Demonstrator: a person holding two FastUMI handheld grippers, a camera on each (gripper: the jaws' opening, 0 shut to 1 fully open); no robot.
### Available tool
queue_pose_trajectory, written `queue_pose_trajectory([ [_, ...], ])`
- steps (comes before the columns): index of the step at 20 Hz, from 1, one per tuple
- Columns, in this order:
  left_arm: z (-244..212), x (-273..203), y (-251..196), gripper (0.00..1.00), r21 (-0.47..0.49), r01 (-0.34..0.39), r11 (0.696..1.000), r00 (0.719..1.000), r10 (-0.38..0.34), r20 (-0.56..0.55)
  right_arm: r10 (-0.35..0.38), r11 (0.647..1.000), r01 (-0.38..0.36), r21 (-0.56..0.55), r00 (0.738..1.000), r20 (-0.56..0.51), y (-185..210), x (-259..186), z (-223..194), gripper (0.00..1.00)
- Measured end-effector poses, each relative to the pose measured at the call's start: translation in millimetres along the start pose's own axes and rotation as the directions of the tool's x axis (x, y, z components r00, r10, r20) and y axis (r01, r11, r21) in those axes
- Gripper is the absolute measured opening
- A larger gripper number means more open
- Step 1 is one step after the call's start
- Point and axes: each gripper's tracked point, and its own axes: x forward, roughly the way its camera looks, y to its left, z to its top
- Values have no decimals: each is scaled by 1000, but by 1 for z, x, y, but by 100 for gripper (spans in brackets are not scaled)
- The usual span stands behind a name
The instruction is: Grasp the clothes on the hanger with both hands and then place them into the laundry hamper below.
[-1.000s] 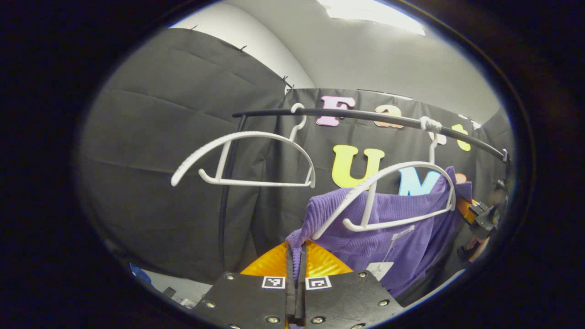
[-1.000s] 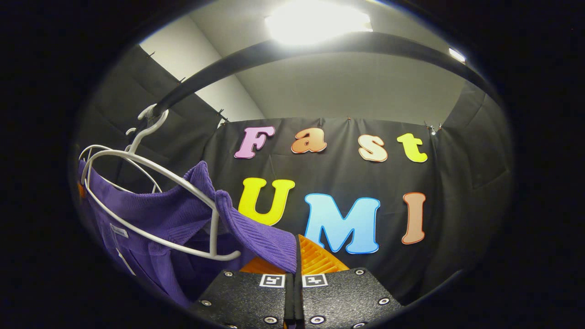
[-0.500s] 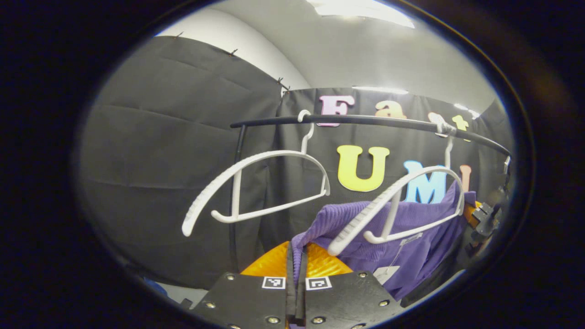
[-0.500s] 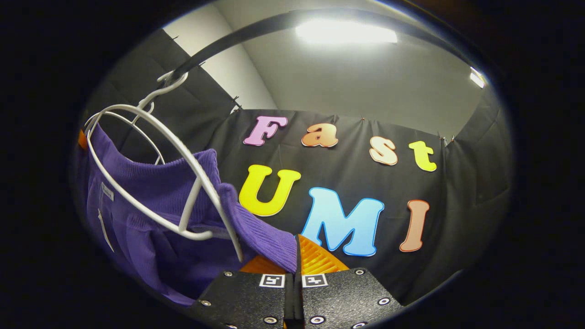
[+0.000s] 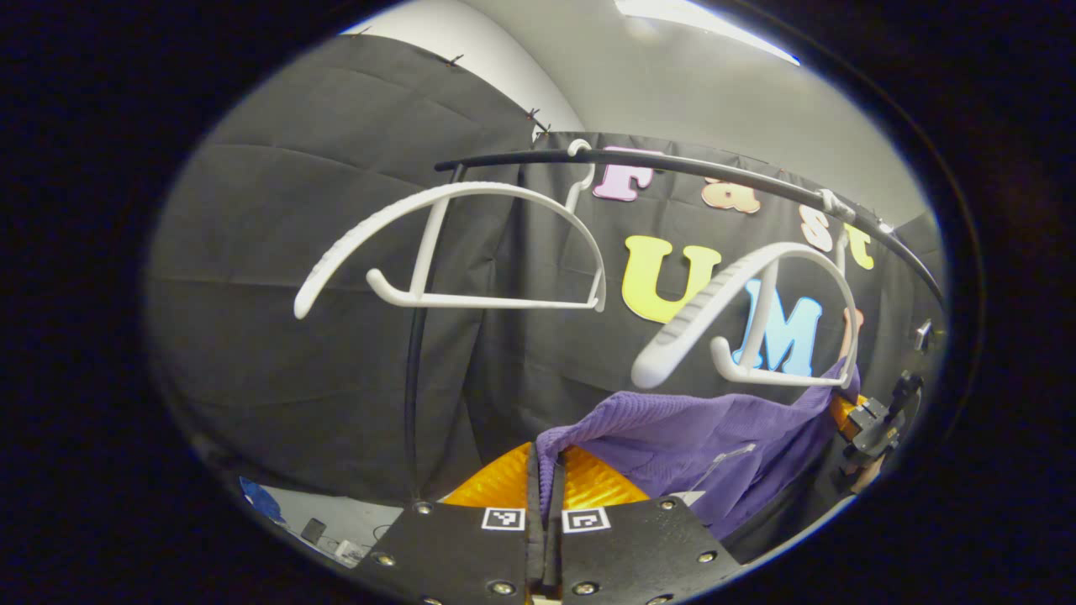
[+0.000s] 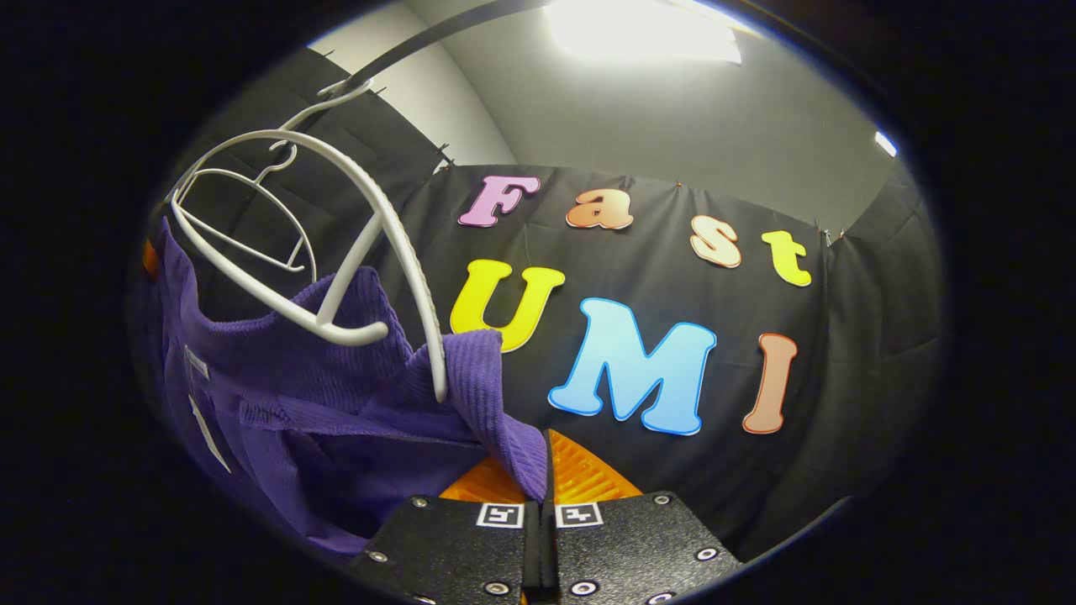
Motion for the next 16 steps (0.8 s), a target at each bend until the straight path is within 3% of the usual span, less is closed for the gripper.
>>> queue_pose_trajectory([
  [2,-5,-13,-1,6,-20,11,1000,1000,-11,-6,0,1000,0,13,999,-35,4,-13,-11,0],
  [3,-7,-21,-3,1,-24,22,999,1000,-22,-3,1,1000,0,22,999,-49,6,-23,-15,0],
  [7,-12,-57,-6,1,11,57,998,998,-57,-2,-11,1000,12,12,998,-68,15,-74,-9,0],
  [8,-11,-66,-8,6,19,73,997,997,-73,-2,-16,1000,16,5,997,-69,19,-86,-3,0],
  [9,-7,-78,-10,1,37,91,995,996,-91,-2,-19,1000,19,1,998,-67,23,-101,5,0],
  [11,5,-99,-16,5,87,136,987,991,-137,8,-35,999,35,-7,998,-53,31,-128,28,0],
  [12,13,-109,-20,1,102,164,981,986,-166,10,-41,999,41,-8,998,-46,37,-144,41,0],
  [16,29,-152,-44,1,108,302,947,953,-303,-7,-52,998,53,20,998,-35,74,-203,93,0],
])
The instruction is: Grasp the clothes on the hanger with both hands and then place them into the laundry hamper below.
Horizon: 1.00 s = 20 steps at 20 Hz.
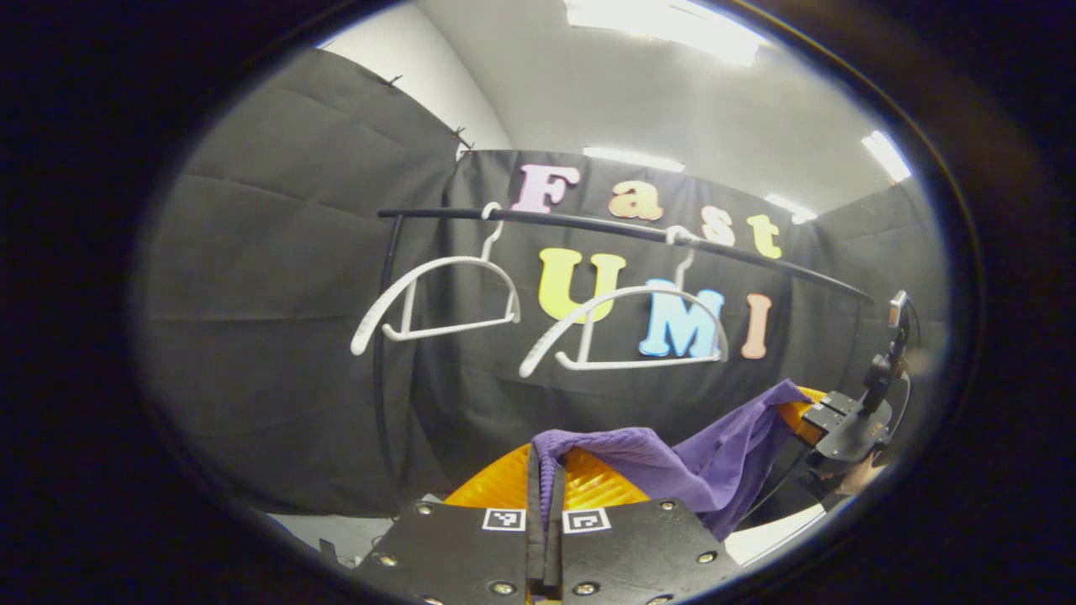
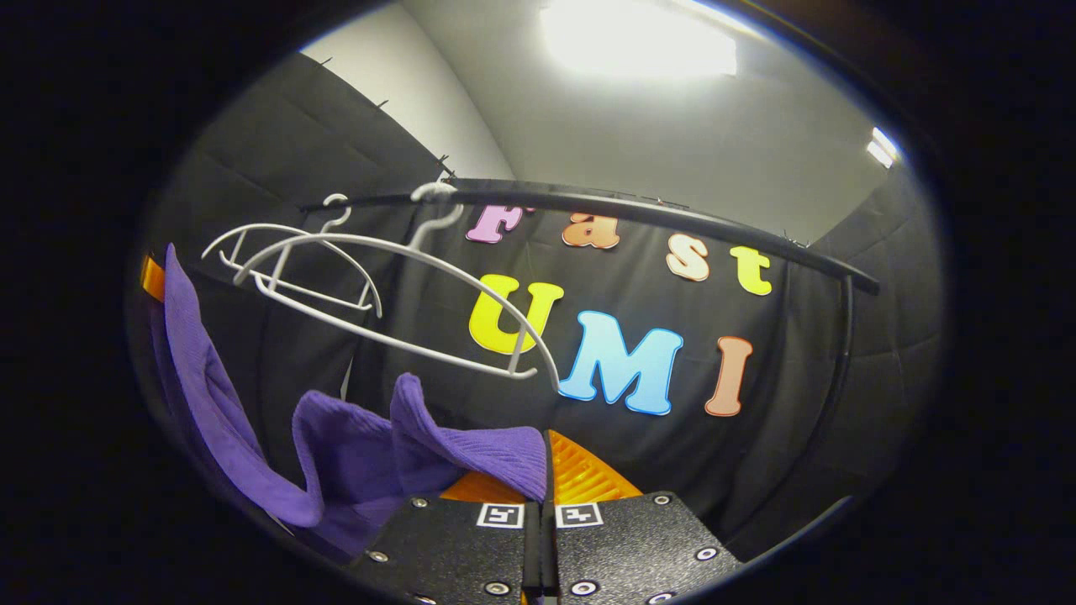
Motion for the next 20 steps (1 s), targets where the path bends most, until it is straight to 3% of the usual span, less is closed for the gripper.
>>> queue_pose_trajectory([
  [6,-14,-28,-59,1,-49,238,970,971,-238,-6,43,998,-40,58,998,-54,67,-78,25,0],
  [11,-84,-36,-65,1,-64,313,948,939,-319,-132,66,987,-32,160,975,-213,103,-121,-24,0],
  [16,-169,-44,-41,1,-79,302,950,902,-312,-299,113,969,-6,246,898,-425,136,-165,-94,0],
  [17,-185,-45,-35,6,-91,299,950,893,-313,-325,111,967,13,256,879,-464,140,-172,-109,0],
  [18,-201,-43,-28,1,-100,293,951,884,-310,-351,110,964,33,264,855,-507,144,-178,-125,0],
  [20,-239,-44,-16,6,-110,278,954,858,-299,-419,114,956,70,284,805,-583,153,-189,-156,0],
])
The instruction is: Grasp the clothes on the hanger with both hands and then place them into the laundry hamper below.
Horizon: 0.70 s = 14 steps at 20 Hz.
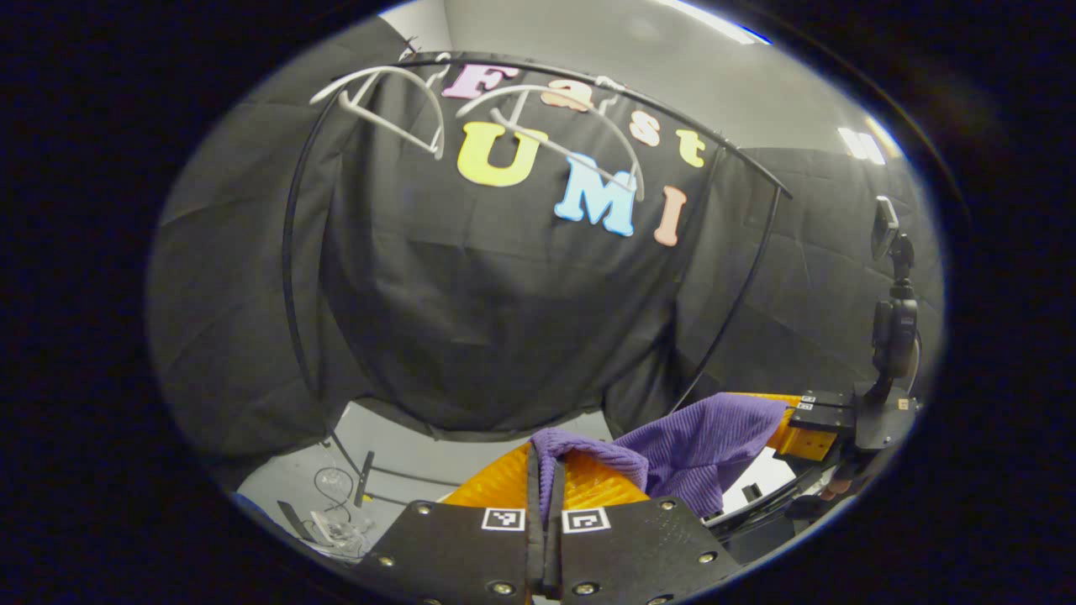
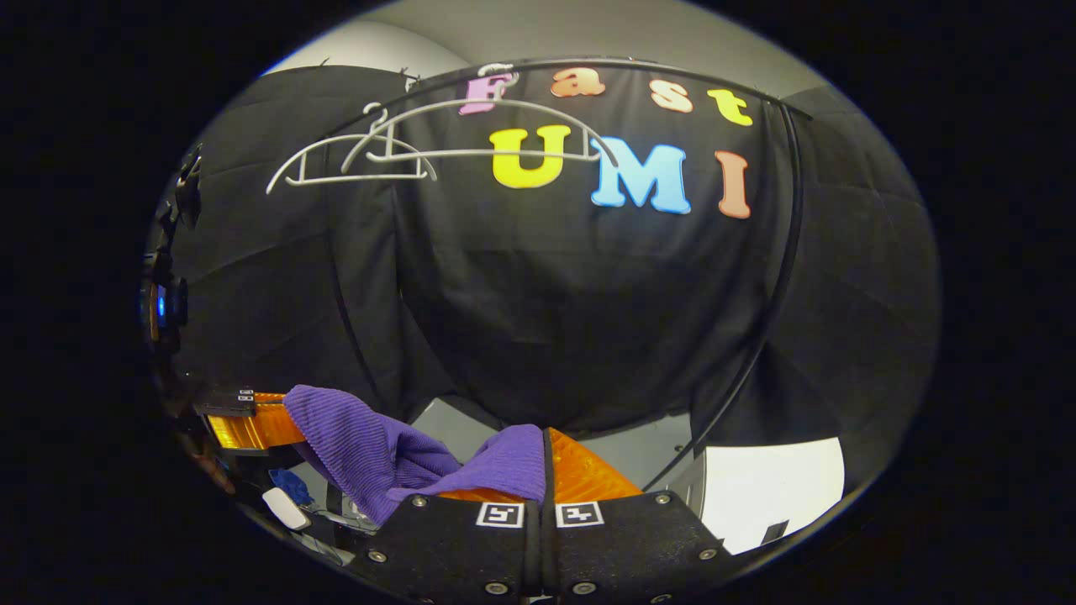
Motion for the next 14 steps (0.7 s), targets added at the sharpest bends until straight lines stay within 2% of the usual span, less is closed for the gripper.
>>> queue_pose_trajectory([
  [1,-18,3,6,6,-6,-10,1000,999,9,-34,-4,1000,5,25,999,-38,1,4,-15,0],
  [2,-31,9,15,1,-13,-18,1000,998,17,-63,-5,999,8,42,997,-71,4,6,-28,0],
  [5,-66,22,40,0,-35,-52,998,989,47,-140,-6,999,13,42,986,-167,9,17,-64,0],
  [7,-83,31,53,6,-44,-63,997,982,54,-179,-14,996,34,80,972,-235,5,25,-93,0],
  [8,-91,36,58,1,-44,-62,997,980,53,-193,-17,992,49,114,965,-263,4,29,-105,0],
  [11,-126,44,62,1,-30,-58,998,964,48,-261,-24,983,89,160,929,-370,3,43,-137,0],
  [14,-139,52,59,1,-29,-45,999,954,35,-296,-25,980,101,169,914,-405,7,48,-150,0],
])
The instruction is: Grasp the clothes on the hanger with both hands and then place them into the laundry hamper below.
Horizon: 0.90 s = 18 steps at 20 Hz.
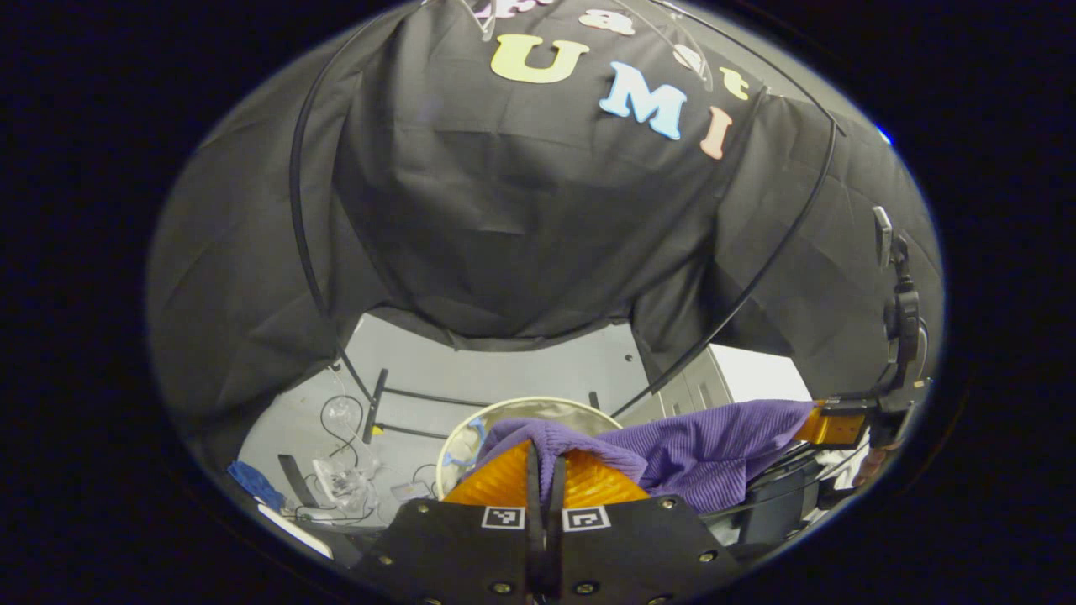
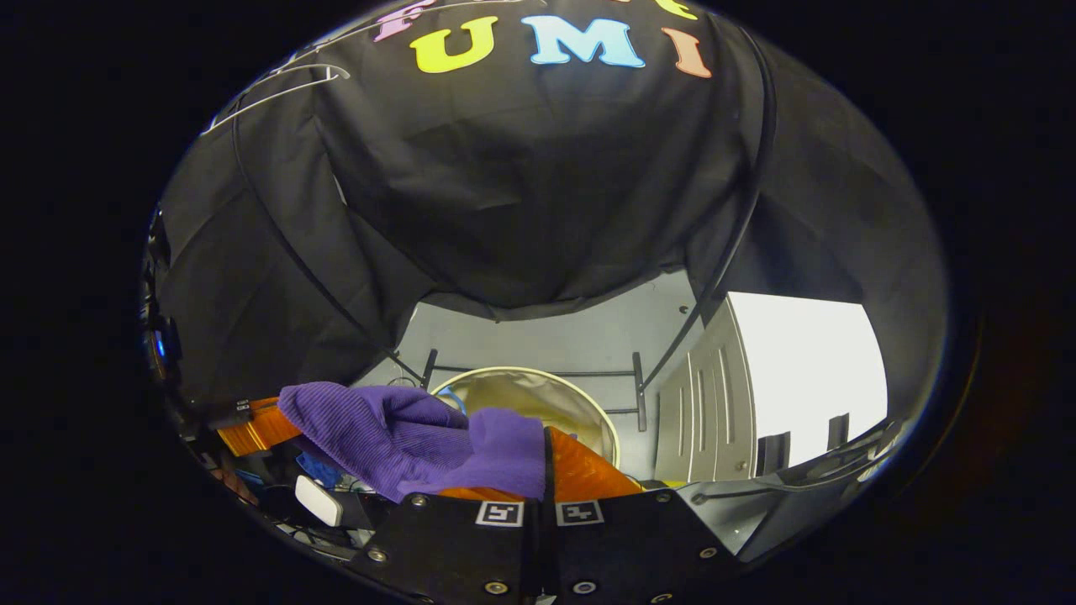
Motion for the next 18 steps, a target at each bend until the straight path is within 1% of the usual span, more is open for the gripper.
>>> queue_pose_trajectory([
  [4,-3,13,1,1,2,3,1000,1000,-3,-18,-6,1000,6,13,1000,-18,0,4,-4,0],
  [7,-10,23,8,1,4,-13,1000,999,14,-43,-16,999,17,30,999,-36,-4,7,-4,1],
  [8,-13,24,9,6,5,-20,1000,998,20,-52,-21,999,22,35,999,-42,-5,7,-5,1],
  [9,-16,24,10,6,6,-25,1000,998,26,-57,-23,999,25,41,998,-50,-6,7,-6,2],
  [10,-17,24,13,2,4,-33,999,998,34,-61,-7,998,10,56,999,-52,-5,6,-8,4],
  [11,-20,25,13,2,-10,-33,999,997,32,-68,4,998,0,70,999,-50,-5,5,-7,5],
  [12,-23,24,13,7,-26,-39,999,997,37,-75,5,997,-2,80,999,-47,-7,3,-10,10],
  [13,-27,22,15,10,-48,-46,998,995,41,-87,12,996,-9,84,999,-42,-7,-3,-10,16],
  [14,-30,24,14,10,-75,-39,996,994,31,-106,18,996,-15,86,999,-39,-6,-8,-10,35],
  [15,-32,15,7,12,-96,-28,995,993,17,-113,20,996,-17,85,999,-33,-8,-13,-9,55],
  [16,-32,13,8,33,-100,-39,994,993,27,-119,14,996,-11,88,1000,-28,-13,-19,-8,74],
  [17,-34,11,13,54,-84,-60,995,992,50,-116,10,995,-8,95,1000,-19,-20,-26,-5,94],
  [18,-34,2,19,74,-57,-100,993,990,94,-106,8,994,-8,105,1000,-1,-28,-32,0,97],
])
